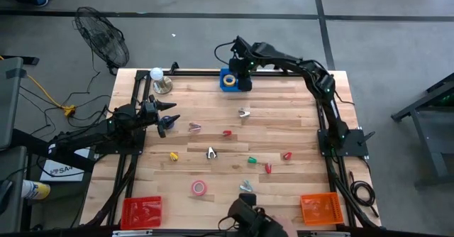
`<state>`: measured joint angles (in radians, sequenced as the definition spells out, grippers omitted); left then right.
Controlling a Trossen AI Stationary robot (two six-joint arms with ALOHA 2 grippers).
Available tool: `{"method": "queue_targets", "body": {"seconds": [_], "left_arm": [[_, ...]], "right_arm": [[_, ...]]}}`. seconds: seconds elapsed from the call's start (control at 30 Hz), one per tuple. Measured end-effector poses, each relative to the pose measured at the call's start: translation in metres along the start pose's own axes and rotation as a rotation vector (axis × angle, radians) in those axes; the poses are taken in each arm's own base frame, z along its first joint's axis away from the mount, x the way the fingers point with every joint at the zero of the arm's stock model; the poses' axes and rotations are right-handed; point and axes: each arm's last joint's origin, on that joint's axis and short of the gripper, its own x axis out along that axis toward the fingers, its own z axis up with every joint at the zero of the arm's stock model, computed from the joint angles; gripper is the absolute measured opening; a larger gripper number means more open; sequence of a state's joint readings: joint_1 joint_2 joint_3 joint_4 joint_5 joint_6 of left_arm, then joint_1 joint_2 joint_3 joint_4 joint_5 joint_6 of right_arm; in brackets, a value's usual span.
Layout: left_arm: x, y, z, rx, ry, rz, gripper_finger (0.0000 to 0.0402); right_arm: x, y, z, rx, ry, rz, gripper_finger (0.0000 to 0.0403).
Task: Pick and place Stapler, Stapler remover, tape
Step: Put the right blue tape into the blue bin
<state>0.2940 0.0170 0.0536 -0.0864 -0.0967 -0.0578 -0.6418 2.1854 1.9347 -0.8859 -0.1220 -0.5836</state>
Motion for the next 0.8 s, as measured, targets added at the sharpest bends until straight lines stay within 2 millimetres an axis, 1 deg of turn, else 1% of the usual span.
{"method": "queue_targets", "body": {"seconds": [0.07,0.17,0.33,0.5,0.63,0.8], "left_arm": [[0.000,0.000,0.000,0.000,0.000,0.000,0.0262],[0.000,0.000,0.000,0.000,0.000,0.000,0.0262],[0.000,0.000,0.000,0.000,0.001,-0.001,0.0262],[0.000,0.000,0.000,0.000,0.001,0.000,0.0262],[0.000,0.000,0.000,0.000,0.001,0.000,0.0262],[0.000,0.000,0.000,0.000,0.000,0.000,0.0262]], "right_arm": [[0.002,0.000,0.000,0.007,-0.002,0.009,0.0044],[0.011,0.002,-0.003,0.004,0.005,0.012,0.0044],[0.026,0.006,-0.012,0.003,0.019,0.012,0.0040],[0.039,0.007,-0.021,0.004,0.047,-0.021,0.0047],[0.042,0.004,-0.023,0.001,0.041,-0.061,0.0046],[0.041,-0.002,-0.025,0.007,0.022,-0.069,0.0042]]}}
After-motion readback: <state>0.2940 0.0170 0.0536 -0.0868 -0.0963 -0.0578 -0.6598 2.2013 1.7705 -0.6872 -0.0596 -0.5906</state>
